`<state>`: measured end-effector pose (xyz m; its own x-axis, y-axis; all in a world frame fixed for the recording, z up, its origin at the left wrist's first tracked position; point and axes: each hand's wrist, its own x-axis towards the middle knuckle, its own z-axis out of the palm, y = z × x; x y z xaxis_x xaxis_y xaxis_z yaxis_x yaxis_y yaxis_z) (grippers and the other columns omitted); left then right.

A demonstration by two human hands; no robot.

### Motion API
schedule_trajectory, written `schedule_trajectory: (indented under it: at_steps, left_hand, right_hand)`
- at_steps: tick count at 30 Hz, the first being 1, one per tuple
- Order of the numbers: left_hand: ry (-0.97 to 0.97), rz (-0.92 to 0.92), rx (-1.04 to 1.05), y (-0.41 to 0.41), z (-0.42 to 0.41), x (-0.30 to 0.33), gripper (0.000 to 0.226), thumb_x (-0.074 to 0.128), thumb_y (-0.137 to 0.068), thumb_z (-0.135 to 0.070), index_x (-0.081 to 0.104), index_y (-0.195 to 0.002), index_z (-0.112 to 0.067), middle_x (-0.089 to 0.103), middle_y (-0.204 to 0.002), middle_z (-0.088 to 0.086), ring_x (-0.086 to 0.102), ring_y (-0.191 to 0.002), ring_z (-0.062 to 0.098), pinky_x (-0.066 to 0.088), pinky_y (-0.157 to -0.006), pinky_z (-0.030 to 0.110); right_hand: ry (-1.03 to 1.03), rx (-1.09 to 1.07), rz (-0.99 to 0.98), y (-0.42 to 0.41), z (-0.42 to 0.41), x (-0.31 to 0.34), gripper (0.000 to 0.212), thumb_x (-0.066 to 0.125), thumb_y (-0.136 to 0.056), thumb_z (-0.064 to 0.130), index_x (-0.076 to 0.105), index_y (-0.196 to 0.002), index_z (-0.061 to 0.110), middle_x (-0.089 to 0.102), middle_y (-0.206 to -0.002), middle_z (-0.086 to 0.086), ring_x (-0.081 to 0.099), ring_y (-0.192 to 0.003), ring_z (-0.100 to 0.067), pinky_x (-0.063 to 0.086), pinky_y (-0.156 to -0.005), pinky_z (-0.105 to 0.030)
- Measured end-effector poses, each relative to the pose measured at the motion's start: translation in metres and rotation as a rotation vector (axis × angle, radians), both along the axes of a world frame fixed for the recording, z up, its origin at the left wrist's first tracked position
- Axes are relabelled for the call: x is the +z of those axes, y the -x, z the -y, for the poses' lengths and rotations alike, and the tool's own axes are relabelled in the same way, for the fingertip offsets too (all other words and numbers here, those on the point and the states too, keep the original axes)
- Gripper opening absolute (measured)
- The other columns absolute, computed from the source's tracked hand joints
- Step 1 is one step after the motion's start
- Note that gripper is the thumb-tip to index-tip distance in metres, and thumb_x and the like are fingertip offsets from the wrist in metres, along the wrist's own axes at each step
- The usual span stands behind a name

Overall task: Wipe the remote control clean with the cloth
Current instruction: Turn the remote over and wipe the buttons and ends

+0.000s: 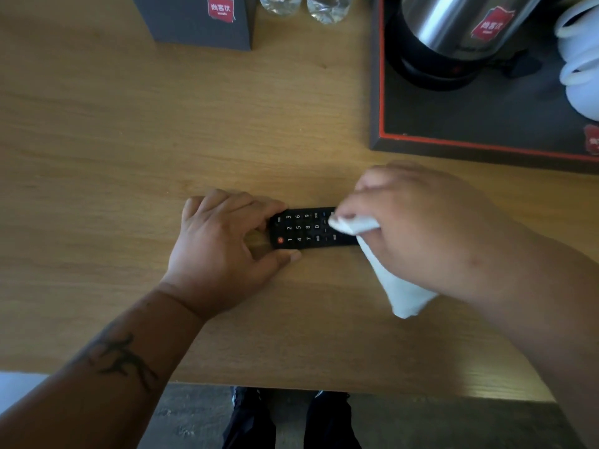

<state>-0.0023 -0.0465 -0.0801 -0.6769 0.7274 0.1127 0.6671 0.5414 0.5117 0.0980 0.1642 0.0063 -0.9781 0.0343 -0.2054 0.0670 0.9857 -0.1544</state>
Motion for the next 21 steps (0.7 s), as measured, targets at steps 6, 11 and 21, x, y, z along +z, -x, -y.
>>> schedule_trajectory:
  at_steps: [6,11,21]
  left_hand:
    - [0.017,-0.031,0.003,0.000,0.000,-0.003,0.060,0.062,-0.070,-0.069,0.066,-0.118,-0.034,0.062,-0.095,-0.016,0.056,-0.100,0.019,0.035,-0.089,0.038]
    - [0.011,0.000,0.000,0.000,0.001,-0.001,0.062,0.063,-0.071,-0.069,0.065,-0.122,-0.034,0.060,-0.099,-0.021,0.053,-0.105,0.015,0.035,-0.093,0.039]
    - [0.002,-0.031,0.003,0.000,0.002,-0.004,0.061,0.063,-0.070,-0.069,0.067,-0.118,-0.033,0.065,-0.099,-0.014,0.054,-0.103,0.015,0.030,-0.089,0.033]
  right_hand:
    - [-0.032,0.038,-0.096,0.016,0.040,-0.016,0.012,0.064,-0.083,0.020,0.074,-0.081,0.026,0.057,-0.074,0.004,0.051,-0.074,-0.021,0.025,-0.046,-0.026]
    - [-0.160,-0.005,-0.001,0.007,0.026,-0.002,0.022,0.055,-0.085,0.024,0.071,-0.096,0.034,0.052,-0.082,0.006,0.048,-0.076,-0.020,0.026,-0.050,-0.027]
    - [-0.092,-0.005,-0.004,0.012,0.048,-0.010,0.012,0.060,-0.086,0.032,0.071,-0.083,0.029,0.055,-0.079,0.005,0.051,-0.065,-0.019,0.027,-0.048,-0.029]
